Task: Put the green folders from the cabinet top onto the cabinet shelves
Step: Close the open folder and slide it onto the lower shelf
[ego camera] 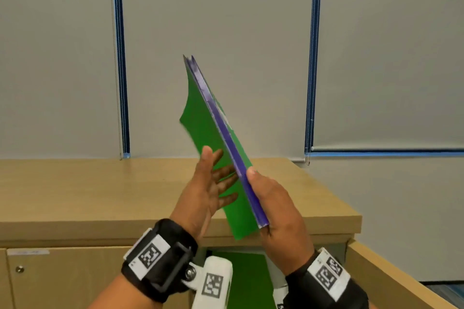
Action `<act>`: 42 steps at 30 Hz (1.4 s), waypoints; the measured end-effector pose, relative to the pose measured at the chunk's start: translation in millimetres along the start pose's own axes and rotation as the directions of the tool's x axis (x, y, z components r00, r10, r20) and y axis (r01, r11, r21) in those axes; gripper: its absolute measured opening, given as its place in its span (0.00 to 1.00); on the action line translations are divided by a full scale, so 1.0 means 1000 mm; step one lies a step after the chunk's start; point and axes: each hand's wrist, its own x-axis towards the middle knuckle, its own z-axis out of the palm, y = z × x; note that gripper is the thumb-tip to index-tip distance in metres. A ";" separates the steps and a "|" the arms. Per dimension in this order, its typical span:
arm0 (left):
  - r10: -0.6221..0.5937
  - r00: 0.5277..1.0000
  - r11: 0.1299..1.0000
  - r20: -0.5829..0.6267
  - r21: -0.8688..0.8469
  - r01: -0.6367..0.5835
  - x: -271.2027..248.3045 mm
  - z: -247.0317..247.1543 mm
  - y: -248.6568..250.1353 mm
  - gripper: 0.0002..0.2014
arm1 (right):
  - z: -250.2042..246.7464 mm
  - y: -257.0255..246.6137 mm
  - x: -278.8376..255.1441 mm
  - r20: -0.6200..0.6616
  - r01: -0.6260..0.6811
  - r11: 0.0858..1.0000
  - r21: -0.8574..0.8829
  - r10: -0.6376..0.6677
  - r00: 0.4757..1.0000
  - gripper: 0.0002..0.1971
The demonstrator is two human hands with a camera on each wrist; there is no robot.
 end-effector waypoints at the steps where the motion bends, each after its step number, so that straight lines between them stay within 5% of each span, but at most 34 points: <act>1: 0.033 0.999 0.999 0.009 -0.023 -0.032 -0.002 0.002 0.009 0.36 | 0.001 -0.006 -0.002 0.032 0.038 0.999 -0.034 -0.037 0.999 0.36; 4: 0.098 0.991 0.995 -0.090 0.030 -0.095 -0.005 0.002 0.020 0.10 | 0.006 -0.020 -0.007 0.174 0.177 0.973 -0.150 -0.150 0.973 0.41; 7: 0.134 0.977 0.989 -0.167 0.078 -0.122 -0.005 -0.010 0.018 0.02 | 0.006 -0.033 -0.016 0.414 0.230 0.957 -0.176 -0.140 0.899 0.42; 9: 0.090 0.981 0.995 -0.173 0.058 -0.081 -0.013 -0.018 0.014 0.10 | 0.001 -0.038 -0.023 0.507 0.150 0.979 -0.137 -0.061 0.860 0.45; 11: 0.043 0.971 0.998 -0.233 0.047 -0.033 -0.019 -0.028 0.004 0.15 | -0.009 -0.036 -0.026 0.418 -0.053 0.994 -0.094 0.088 0.904 0.42; 13: 0.013 0.957 0.999 -0.289 0.037 -0.002 -0.023 -0.038 -0.009 0.18 | -0.019 -0.024 -0.025 0.138 -0.247 0.966 -0.075 0.256 0.957 0.38; 14: 0.000 0.950 0.999 -0.313 0.034 0.011 -0.025 -0.044 -0.017 0.18 | -0.023 -0.015 -0.024 -0.009 -0.332 0.941 -0.066 0.332 0.943 0.36; 17: -0.053 0.928 0.997 -0.369 0.031 0.069 -0.031 -0.054 -0.041 0.19 | -0.033 0.008 -0.021 -0.153 -0.592 0.796 0.123 0.605 0.781 0.35; 20: -0.095 0.911 0.991 -0.402 0.050 0.125 -0.039 -0.058 -0.065 0.19 | -0.032 0.020 -0.029 0.098 -0.734 0.510 0.449 0.788 0.608 0.23; 22: -0.091 0.906 0.984 -0.413 0.100 0.145 -0.044 -0.063 -0.083 0.19 | -0.025 0.027 -0.044 0.206 -0.783 0.369 0.500 0.828 0.521 0.18; 26: -0.042 0.912 0.940 -0.408 0.293 0.175 -0.063 -0.073 -0.126 0.21 | -0.004 0.042 -0.089 0.256 -0.855 0.257 0.451 0.881 0.399 0.17; 31: -0.173 0.882 0.860 -0.439 0.369 0.352 -0.108 -0.083 -0.195 0.19 | 0.025 0.052 -0.175 0.337 -0.930 0.131 0.342 0.907 0.252 0.16; 35: -0.389 0.792 0.695 -0.470 0.415 0.587 -0.146 -0.107 -0.271 0.25 | 0.051 0.059 -0.263 0.372 -0.985 0.047 0.163 0.922 0.106 0.14; 42: -0.598 0.630 0.522 -0.496 0.355 0.775 -0.200 -0.135 -0.378 0.12 | 0.088 0.053 -0.374 0.430 -0.986 -0.155 -0.062 0.887 -0.166 0.14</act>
